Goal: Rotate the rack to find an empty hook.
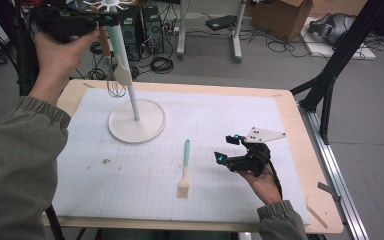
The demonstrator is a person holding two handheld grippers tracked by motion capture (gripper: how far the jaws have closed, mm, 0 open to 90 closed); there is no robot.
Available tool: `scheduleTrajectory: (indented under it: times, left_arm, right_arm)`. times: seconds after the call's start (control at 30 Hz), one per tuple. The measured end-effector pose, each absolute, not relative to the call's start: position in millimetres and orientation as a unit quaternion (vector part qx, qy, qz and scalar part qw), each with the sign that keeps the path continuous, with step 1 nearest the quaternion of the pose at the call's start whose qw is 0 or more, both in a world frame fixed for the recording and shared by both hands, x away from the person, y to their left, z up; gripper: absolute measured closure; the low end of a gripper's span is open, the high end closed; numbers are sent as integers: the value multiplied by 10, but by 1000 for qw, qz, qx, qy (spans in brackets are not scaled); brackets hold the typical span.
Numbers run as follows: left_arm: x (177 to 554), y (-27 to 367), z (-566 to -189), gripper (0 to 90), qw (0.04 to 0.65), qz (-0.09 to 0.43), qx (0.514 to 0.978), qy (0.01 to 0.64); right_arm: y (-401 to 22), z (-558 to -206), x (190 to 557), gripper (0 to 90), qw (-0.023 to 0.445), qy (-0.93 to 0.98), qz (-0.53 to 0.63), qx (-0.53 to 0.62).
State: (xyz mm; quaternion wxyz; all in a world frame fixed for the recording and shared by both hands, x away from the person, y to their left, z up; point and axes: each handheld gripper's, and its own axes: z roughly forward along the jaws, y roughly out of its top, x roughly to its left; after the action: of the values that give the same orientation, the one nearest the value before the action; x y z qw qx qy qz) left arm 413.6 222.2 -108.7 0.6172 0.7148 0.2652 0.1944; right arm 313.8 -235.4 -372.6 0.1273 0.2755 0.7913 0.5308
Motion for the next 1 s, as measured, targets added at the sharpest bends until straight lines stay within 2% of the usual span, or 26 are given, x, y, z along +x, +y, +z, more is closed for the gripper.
scheduleTrajectory:
  times: [1.0]
  left_arm:
    - [4107, 2302, -1106, 894, 609, 224, 705, 287]
  right_arm:
    - [-2370, -3700, 3123, 248, 132, 789, 534, 274]
